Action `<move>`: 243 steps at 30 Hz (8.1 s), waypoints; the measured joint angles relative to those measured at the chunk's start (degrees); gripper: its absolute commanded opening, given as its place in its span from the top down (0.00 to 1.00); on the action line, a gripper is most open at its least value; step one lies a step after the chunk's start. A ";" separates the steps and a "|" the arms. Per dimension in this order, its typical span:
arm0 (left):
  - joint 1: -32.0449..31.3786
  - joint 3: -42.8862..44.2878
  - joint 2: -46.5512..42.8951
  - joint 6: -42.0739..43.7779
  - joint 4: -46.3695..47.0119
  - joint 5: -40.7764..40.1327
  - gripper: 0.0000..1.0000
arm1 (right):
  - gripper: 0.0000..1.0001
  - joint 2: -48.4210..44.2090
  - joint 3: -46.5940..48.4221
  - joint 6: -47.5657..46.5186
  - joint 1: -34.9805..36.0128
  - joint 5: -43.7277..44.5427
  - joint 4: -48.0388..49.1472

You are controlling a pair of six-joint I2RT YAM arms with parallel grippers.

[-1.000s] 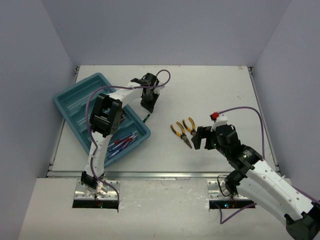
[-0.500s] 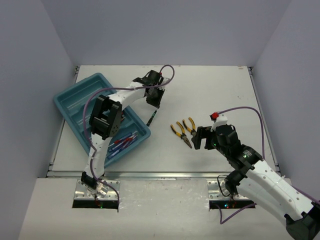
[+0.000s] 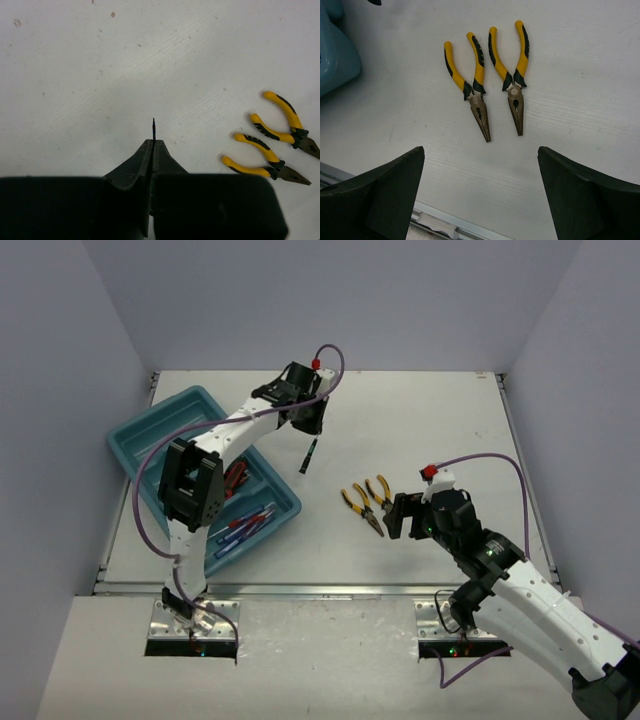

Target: Sort the tools into containers

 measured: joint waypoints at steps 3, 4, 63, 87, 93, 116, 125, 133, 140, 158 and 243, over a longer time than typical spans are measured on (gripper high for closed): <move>-0.05 -0.86 -1.27 0.14 0.09 -1.21 1.00 | 0.07 0.00 0.00 -0.03 0.00 0.02 0.00; -0.07 -0.86 -1.81 0.27 0.13 -1.80 1.00 | 0.07 0.00 0.00 -0.07 0.00 0.01 -0.01; 23.71 -22.08 -45.57 -4.28 13.58 -11.48 0.00 | 0.19 9.62 0.54 -3.19 0.00 -1.79 0.19; 22.79 -67.90 -87.11 -19.98 13.27 10.29 0.00 | 0.55 61.02 24.00 -14.03 2.27 -3.10 -2.74; 21.64 -67.90 -88.05 -20.00 13.75 9.85 0.00 | 0.64 65.08 28.43 -15.94 2.25 -3.49 -1.32; 20.96 -67.90 -87.25 -21.09 13.93 9.73 0.00 | 1.00 57.05 18.93 -13.54 0.39 -7.61 4.80; 20.43 -70.54 -83.37 -29.62 23.25 15.79 0.00 | 1.00 44.92 14.18 -11.24 0.39 -8.93 6.37; 7.43 -74.24 -76.60 -39.81 38.76 12.72 0.00 | 1.00 35.12 13.22 -8.52 1.80 -13.82 8.51; -5.50 -74.91 -63.19 -48.25 51.22 3.94 0.02 | 1.00 30.50 13.55 -6.23 6.73 -17.80 12.87; -10.56 -73.34 -51.51 -55.32 61.91 -2.46 1.00 | 1.00 29.63 17.73 -4.55 10.54 -21.33 16.88; 25.52 -62.73 -78.76 -22.07 7.63 8.12 0.00 | 0.36 65.22 31.42 -20.14 -12.11 -9.30 -9.20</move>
